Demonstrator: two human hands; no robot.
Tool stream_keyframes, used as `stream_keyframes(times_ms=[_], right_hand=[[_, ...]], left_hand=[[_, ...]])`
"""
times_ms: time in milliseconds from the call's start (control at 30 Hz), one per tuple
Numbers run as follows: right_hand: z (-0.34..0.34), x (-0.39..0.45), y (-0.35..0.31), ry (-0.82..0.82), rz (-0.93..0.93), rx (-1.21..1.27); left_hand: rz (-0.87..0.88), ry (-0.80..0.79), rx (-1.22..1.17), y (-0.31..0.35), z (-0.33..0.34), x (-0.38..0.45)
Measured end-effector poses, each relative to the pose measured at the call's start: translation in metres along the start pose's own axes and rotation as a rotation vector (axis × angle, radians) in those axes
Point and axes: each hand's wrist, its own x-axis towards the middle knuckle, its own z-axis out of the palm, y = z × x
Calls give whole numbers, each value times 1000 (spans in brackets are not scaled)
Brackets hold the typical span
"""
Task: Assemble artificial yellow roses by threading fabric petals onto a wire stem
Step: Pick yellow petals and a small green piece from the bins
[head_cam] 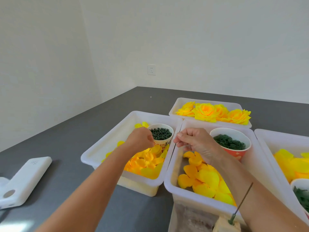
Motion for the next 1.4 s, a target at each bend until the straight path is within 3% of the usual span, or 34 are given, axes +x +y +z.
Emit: stream_keyframes(times_ms=[67, 167, 300, 433, 633, 800, 1033, 1400], right_hand=[[-2, 0, 4, -7, 5, -24], [-5, 0, 5, 10, 17, -49], [-4, -2, 8, 36, 27, -71], [-4, -3, 8, 29, 24, -85], [-4, -1, 9, 25, 31, -90], [-4, -3, 7, 23, 27, -90], [-2, -4, 7, 8, 15, -84], [14, -3, -4, 8, -13, -38]], left_hand=[[-16, -163, 215, -5, 3, 2], [-45, -361, 229, -2, 9, 3], [-74, -428, 182, 5, 4, 7], [-84, -383, 171, -3, -4, 12], [-87, -270, -65, -27, 4, 11], [-22, -168, -35, -32, 1, 10], [24, -230, 5, -30, -26, 0], [132, -48, -719, -7, -46, -7]])
